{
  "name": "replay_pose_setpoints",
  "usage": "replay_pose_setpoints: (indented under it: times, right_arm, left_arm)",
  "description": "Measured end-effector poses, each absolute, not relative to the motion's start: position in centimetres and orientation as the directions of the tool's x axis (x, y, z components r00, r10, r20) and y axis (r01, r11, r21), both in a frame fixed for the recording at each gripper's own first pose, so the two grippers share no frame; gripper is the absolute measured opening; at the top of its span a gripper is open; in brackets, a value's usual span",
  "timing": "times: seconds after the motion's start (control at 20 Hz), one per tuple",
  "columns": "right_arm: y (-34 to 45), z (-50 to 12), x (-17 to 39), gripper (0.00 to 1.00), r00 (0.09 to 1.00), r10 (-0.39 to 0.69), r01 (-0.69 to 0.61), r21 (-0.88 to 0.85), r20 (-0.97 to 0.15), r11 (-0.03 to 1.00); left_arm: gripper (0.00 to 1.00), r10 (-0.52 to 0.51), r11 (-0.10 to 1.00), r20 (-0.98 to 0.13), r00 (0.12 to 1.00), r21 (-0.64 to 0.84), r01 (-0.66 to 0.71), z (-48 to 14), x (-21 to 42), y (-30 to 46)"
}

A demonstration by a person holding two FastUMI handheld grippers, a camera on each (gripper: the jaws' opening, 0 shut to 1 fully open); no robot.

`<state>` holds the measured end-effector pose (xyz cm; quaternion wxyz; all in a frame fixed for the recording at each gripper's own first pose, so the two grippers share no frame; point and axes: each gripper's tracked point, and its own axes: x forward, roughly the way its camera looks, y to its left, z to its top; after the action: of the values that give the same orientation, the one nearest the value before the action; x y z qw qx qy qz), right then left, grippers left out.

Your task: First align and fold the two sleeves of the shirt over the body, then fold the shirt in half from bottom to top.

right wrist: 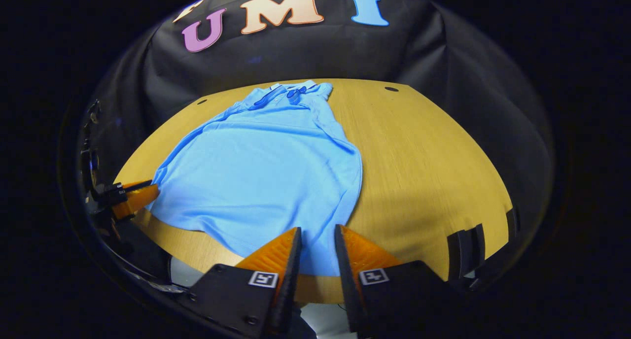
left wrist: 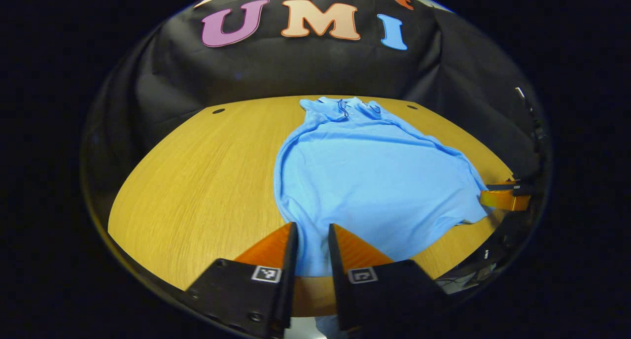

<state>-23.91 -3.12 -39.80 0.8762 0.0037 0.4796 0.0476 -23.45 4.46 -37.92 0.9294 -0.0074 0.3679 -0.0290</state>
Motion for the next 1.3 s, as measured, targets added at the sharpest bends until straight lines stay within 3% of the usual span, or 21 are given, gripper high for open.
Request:
replay_pose_setpoints:
  times: [0.05,0.1,0.15,0.55,1.3]
  right_arm:
    - [-3.0,-39.8,-24.1,0.3,0.541,0.077,-0.061,0.053,-0.837,0.997]
    - [-2.7,-39.8,-24.2,0.07,0.537,0.089,-0.064,0.065,-0.839,0.996]
    - [-2.3,-40.1,-24.1,0.07,0.53,0.108,-0.072,0.083,-0.841,0.994]
    - [-1.2,-39.0,-22.7,0.02,0.513,0.225,0.011,0.268,-0.828,0.963]
    - [0.1,-32.4,-8.7,0.02,0.647,0.272,0.027,0.378,-0.712,0.925]
  left_arm:
    - [0.23,-0.059,0.998,-0.677,0.734,-0.063,0.023,-37.7,-23.1,4.3]
    - [0.04,-0.048,0.996,-0.679,0.733,-0.085,-0.014,-37.8,-23.1,4.4]
    - [0.0,-0.044,0.994,-0.681,0.731,-0.105,-0.038,-37.7,-23.1,4.1]
    - [0.0,-0.109,0.974,-0.761,0.639,-0.212,-0.086,-37.6,-22.7,3.2]
    - [0.0,-0.182,0.933,-0.667,0.723,-0.35,-0.088,-30.5,-11.6,4.6]
